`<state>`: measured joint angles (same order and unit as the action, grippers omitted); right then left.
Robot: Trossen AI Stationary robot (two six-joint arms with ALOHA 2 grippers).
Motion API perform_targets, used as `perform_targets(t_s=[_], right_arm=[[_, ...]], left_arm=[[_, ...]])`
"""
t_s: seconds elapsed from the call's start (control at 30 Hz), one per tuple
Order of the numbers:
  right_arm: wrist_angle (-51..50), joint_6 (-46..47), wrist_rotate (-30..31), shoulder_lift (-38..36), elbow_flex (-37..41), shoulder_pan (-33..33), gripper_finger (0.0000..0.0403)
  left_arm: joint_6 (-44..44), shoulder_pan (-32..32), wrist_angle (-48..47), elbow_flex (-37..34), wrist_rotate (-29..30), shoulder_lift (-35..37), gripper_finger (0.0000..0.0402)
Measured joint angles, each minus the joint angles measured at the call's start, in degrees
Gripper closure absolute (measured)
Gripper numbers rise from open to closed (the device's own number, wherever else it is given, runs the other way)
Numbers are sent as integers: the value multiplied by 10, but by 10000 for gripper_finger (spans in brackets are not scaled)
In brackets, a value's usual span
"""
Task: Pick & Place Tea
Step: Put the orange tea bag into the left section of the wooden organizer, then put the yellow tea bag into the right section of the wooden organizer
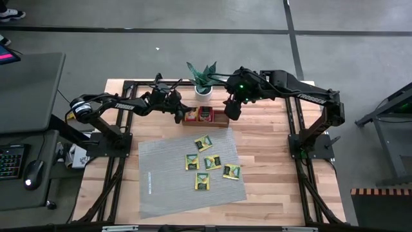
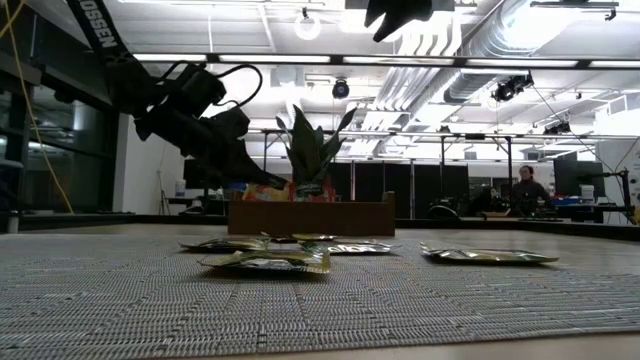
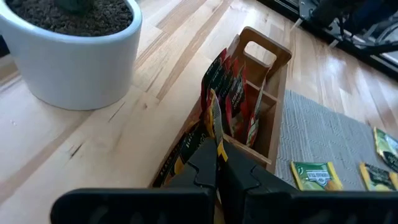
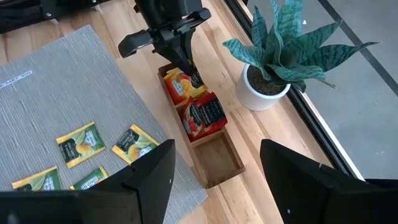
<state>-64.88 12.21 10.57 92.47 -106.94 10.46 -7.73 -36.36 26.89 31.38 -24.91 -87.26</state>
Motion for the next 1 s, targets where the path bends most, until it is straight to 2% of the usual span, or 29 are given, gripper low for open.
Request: perform_targets(t_s=[0.3, 0.73, 0.87, 1.0], right_arm=[[0, 9, 0, 0, 0, 0, 171], [0, 8, -2, 0, 0, 0, 170], [0, 8, -6, 0, 0, 0, 169], [-3, 10, -31, 0, 0, 0, 169]], left_arm=[[35, 0, 2, 0, -6, 0, 388], [28, 0, 5, 15, -16, 4, 234], [24, 0, 0, 38, -28, 5, 210], [6, 0, -19, 64, -46, 5, 203]])
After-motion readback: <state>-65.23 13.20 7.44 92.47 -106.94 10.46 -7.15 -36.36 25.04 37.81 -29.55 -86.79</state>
